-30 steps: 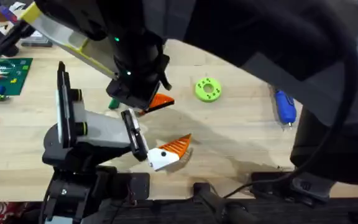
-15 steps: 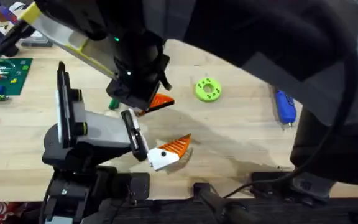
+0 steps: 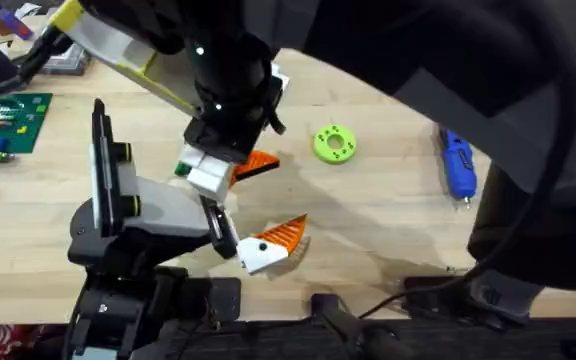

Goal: Pick up the gripper from the table and insert it into the empty holder that is missing its gripper. Then pick up a screw, insert it into the mounting hole, and use the screwdriver to tighten it. Finally, clean up the table by picking up the vegetable and placing it into the bucket.

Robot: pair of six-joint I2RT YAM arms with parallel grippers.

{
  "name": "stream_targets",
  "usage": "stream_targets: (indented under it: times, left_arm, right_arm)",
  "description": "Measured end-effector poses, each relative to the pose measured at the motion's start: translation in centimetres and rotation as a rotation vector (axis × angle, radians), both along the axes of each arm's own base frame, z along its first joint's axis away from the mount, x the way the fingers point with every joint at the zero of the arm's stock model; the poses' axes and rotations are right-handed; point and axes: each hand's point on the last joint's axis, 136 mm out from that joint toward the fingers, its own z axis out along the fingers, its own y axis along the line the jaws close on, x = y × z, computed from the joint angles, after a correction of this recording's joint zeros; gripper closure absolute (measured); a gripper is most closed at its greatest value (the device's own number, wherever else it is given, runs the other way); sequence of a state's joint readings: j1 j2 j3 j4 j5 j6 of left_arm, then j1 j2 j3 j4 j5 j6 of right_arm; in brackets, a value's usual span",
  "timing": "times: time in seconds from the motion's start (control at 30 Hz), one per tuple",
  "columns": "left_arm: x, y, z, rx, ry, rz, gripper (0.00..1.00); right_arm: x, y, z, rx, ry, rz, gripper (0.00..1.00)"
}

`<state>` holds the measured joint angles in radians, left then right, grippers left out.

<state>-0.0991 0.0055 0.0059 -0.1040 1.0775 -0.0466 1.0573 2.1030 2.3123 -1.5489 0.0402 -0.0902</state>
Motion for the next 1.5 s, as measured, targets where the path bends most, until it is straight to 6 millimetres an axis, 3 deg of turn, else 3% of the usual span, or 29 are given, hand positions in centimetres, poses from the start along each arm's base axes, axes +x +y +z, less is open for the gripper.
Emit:
stream_targets:
  times: [0.6,0.83,1.1,1.13,1.37,1.5]
  left_arm:
    - [0.0,0.0,0.0,0.003,-0.010,0.000,0.010]
    - [0.0,0.0,0.0,0.005,-0.013,-0.001,0.010]
    - [0.0,0.0,0.0,0.005,-0.013,0.000,0.011]
    - [0.0,0.0,0.0,0.004,-0.013,-0.001,0.011]
    - [0.0,0.0,0.0,0.005,-0.013,-0.001,0.010]
    - [0.0,0.0,0.0,0.005,-0.014,-0.001,0.011]
  right_arm:
    - [-0.1,0.0,0.6,0.010,-0.014,0.005,0.005]
    - [-0.6,0.1,3.1,0.093,-0.029,-0.002,0.006]
    - [0.7,-2.2,7.2,0.195,-0.071,-0.088,0.004]
    - [1.4,-3.2,8.2,0.217,-0.087,-0.117,0.004]
    - [3.0,-5.4,9.7,0.254,-0.099,-0.233,0.004]
    - [3.9,-7.0,9.4,0.254,-0.096,-0.307,0.005]
